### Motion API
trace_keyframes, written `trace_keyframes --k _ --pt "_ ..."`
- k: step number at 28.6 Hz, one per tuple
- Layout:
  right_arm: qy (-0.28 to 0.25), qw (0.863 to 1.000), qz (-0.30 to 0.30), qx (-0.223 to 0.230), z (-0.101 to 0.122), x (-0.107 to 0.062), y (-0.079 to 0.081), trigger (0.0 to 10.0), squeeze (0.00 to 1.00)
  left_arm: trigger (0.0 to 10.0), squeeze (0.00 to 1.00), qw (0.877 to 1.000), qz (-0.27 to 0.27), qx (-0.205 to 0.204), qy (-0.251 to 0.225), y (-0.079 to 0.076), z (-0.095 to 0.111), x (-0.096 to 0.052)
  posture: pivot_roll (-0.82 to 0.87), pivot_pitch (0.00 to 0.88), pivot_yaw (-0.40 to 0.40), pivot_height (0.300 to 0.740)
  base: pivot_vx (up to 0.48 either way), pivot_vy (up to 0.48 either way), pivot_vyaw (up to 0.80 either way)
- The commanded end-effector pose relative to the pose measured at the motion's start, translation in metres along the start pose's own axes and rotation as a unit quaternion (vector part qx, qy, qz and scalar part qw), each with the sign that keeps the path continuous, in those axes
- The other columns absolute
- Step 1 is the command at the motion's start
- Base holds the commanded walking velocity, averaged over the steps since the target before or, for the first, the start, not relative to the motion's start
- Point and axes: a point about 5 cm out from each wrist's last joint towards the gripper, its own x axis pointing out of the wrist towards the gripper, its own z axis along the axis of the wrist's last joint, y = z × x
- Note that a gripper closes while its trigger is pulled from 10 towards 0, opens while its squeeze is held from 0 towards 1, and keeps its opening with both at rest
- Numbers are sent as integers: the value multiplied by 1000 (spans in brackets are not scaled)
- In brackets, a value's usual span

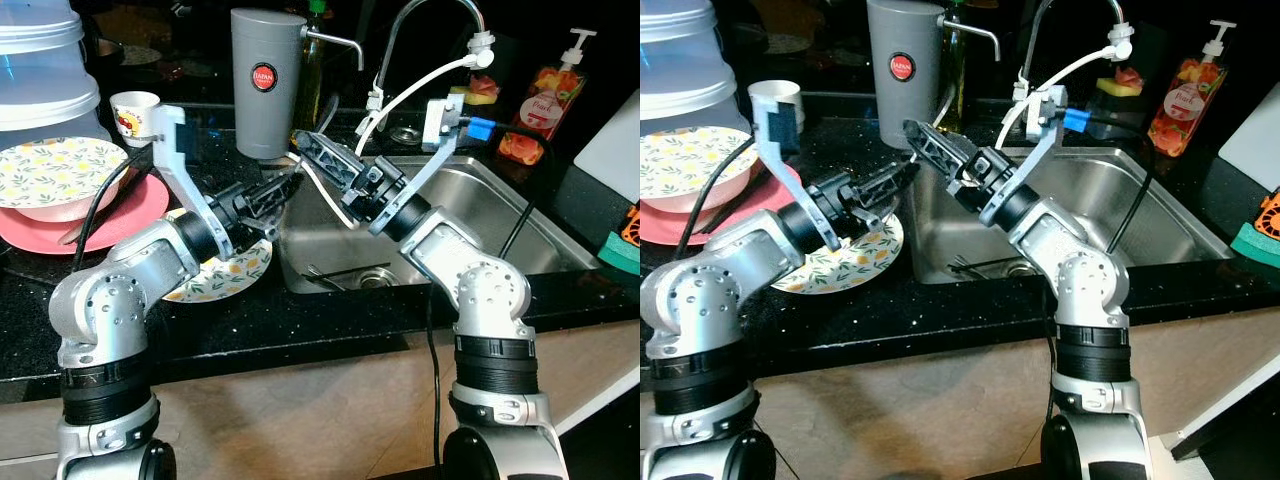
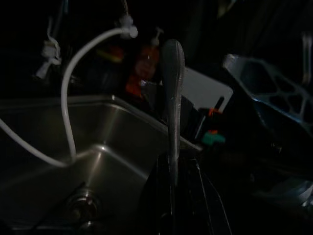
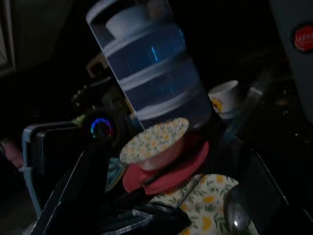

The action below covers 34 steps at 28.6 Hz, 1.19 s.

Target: Kitchen organization

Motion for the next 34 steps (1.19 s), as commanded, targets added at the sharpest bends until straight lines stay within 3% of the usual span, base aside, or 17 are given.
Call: trace_keyframes --k 1,3,4,5,26,27,29,30,31,32,33,34 --pt "13 1000 -5 -17 1 0 1 10000 0 0 0 999 -13 29 12 -6 -1 1 -35 56 -79 740 0 0 0" --pt "14 1000 -8 -16 0 0 0 10000 0 0 0 999 -13 31 14 -7 -1 2 -36 58 -79 740 0 0 0" --pt "11 1000 -12 -9 1 0 -1 6627 0 0 0 999 -11 31 14 -6 -1 2 -36 58 -79 740 0 0 0" --pt "8 1000 -16 -4 1 -1 -3 0 0 0 0 999 -8 31 13 -6 0 2 -36 60 -81 740 0 0 0" --pt "-9 999 -31 2 10 2 -9 0 0 0 0 998 18 54 7 0 3 3 -38 85 -82 740 0 0 0" --pt "-14 999 -35 2 12 3 -10 0 0 1294 820 998 23 59 6 1 3 4 -37 88 -81 740 0 0 0" --pt "-16 999 -37 3 13 3 -11 0 0 1294 820 998 26 60 6 1 3 5 -36 88 -81 740 0 0 0" --pt "-19 999 -41 2 14 3 -12 0 0 4118 1000 998 27 58 6 2 3 5 -35 88 -81 740 0 0 0" --pt "-22 999 -45 2 16 3 -14 0 0 4471 1000 998 27 57 6 2 3 5 -34 89 -80 740 0 0 0" --pt "-25 999 -47 2 17 3 -15 0 0 6745 1000 998 27 57 6 2 3 6 -34 89 -80 740 0 0 0" --pt "-27 998 -49 2 18 3 -16 0 0 5569 1000 998 26 56 7 2 3 6 -33 89 -80 740 0 0 0" --pt "-28 998 -50 2 18 3 -16 0 0 5569 1000 998 26 55 8 2 3 6 -33 89 -80 740 0 0 0"
